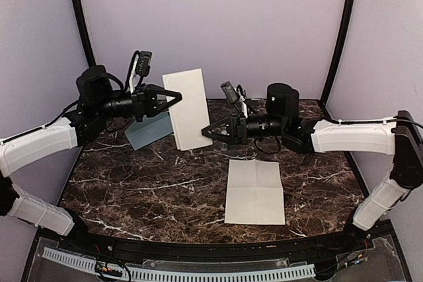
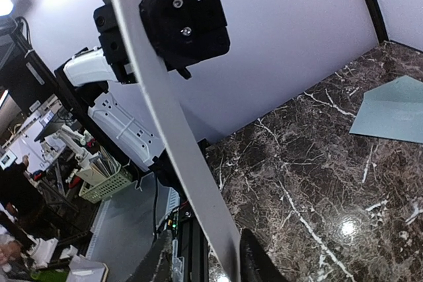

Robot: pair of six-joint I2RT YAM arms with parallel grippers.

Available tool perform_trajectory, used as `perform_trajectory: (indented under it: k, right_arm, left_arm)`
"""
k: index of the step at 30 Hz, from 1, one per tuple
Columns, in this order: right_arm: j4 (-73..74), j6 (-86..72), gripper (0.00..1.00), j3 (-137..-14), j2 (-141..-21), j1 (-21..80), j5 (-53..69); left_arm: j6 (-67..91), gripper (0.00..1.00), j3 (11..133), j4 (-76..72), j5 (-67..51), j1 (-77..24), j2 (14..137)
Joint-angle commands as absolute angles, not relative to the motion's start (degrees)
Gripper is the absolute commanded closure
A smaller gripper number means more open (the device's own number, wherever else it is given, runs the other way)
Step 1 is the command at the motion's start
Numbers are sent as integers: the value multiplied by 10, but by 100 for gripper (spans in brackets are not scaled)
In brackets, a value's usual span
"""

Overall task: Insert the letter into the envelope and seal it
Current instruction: Fold the letter.

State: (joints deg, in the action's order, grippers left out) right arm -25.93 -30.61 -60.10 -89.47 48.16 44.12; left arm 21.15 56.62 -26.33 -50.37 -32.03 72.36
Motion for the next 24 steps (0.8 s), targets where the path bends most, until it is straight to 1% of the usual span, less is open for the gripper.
perform_trajectory:
  k: [1,3,4,5,6,7,8,9,10,13,17,18,20,23,24]
  right_arm:
    - [-298,-315,83,-611,-903,490,456]
    - [-301,-316,96,-610,-902,491,454]
    - [-303,-319,100,-608,-901,490,450]
    - [-306,-319,100,-607,-900,491,447]
    - [-310,-319,100,-604,-899,491,444]
    - [-315,-322,100,-601,-897,490,441]
    - [-323,-323,100,-598,-894,490,435]
    - [-329,-325,100,-596,-893,490,432]
    - [-333,-326,100,-595,-892,490,430]
    - [-342,-329,100,-595,-887,490,421]
    - [-353,-330,100,-597,-883,490,408]
    - [-354,-330,100,-598,-882,490,407]
    - [-353,-328,100,-601,-884,490,402]
    - [-351,-328,100,-605,-889,490,402]
    - [-351,-328,100,-606,-891,490,402]
  left_arm:
    - [222,100,558,-294,-506,-315,705]
    - [224,100,557,-297,-506,-313,705]
    - [226,98,557,-298,-506,-312,705]
    - [227,95,556,-299,-508,-312,706]
    - [228,85,556,-299,-508,-312,707]
    - [229,80,556,-299,-510,-312,708]
    - [229,67,555,-300,-511,-312,709]
    - [230,63,555,-301,-514,-312,711]
    - [231,56,555,-301,-515,-311,714]
    - [233,48,558,-300,-528,-311,723]
    - [241,48,562,-304,-546,-312,740]
    - [244,49,562,-307,-550,-312,744]
    - [247,55,564,-308,-555,-312,750]
    - [249,69,566,-307,-560,-312,755]
    - [249,79,566,-307,-563,-312,755]
